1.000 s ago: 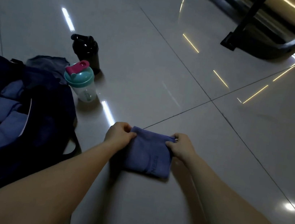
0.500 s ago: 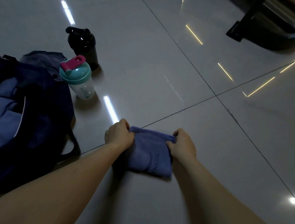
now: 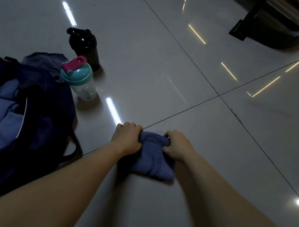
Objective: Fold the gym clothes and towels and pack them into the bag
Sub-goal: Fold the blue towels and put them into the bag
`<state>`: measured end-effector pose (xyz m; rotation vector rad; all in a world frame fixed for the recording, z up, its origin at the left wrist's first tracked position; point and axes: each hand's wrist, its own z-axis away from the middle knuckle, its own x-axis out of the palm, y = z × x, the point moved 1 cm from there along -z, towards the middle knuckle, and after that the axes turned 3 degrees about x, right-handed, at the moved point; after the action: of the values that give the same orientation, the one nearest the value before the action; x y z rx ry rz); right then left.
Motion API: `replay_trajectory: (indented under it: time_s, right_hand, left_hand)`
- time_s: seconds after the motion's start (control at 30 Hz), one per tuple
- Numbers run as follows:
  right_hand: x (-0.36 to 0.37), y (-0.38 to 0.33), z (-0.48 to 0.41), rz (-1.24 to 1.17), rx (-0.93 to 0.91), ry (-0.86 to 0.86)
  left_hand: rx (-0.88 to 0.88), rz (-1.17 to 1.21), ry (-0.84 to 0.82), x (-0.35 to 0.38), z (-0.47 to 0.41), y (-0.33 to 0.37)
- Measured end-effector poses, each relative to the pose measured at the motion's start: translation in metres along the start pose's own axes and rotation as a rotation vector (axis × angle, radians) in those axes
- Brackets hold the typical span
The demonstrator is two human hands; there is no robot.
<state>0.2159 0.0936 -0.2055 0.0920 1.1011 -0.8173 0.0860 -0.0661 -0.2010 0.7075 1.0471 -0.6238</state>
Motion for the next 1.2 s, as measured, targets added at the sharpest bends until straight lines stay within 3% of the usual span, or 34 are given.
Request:
replay_trajectory:
  time_s: [0.1, 0.2, 0.37, 0.53, 0.67, 0.8, 0.9, 1.0, 1.07, 1.2]
  right_hand:
    - [-0.004, -0.001, 0.001, -0.025, -0.005, -0.028]
    - [-0.014, 0.0, 0.003, -0.129, 0.0, -0.046]
    - [-0.057, -0.005, 0.013, -0.277, -0.056, 0.151]
    - [-0.087, -0.013, 0.03, -0.154, -0.157, 0.344]
    - [-0.071, -0.012, 0.049, -0.138, -0.158, 0.337]
    - [-0.061, -0.008, 0.062, -0.267, -0.117, 0.196]
    - [-0.06, -0.005, 0.068, -0.396, -0.058, 0.015]
    - [-0.046, -0.003, 0.074, -0.354, -0.027, -0.114]
    - [-0.031, -0.001, 0.076, -0.226, -0.034, -0.083]
    - [-0.013, -0.004, 0.08, 0.039, -0.105, 0.101]
  left_hand:
    - [-0.006, 0.072, 0.007, -0.004, -0.002, 0.001]
    - [-0.055, 0.329, -0.044, -0.012, -0.002, -0.002]
    - [-0.018, 0.571, 0.08, -0.056, -0.006, -0.002]
    - [0.08, 0.496, 0.269, -0.089, 0.006, 0.007]
    - [0.103, 0.434, 0.194, -0.076, 0.026, 0.006]
    - [0.044, 0.625, 0.114, -0.065, 0.036, 0.003]
    - [0.012, 0.784, -0.086, -0.068, 0.039, 0.003]
    - [-0.049, 0.783, -0.298, -0.058, 0.046, 0.004]
    - [-0.029, 0.677, -0.301, -0.041, 0.05, 0.002]
    - [-0.03, 0.483, -0.149, -0.01, 0.058, -0.01]
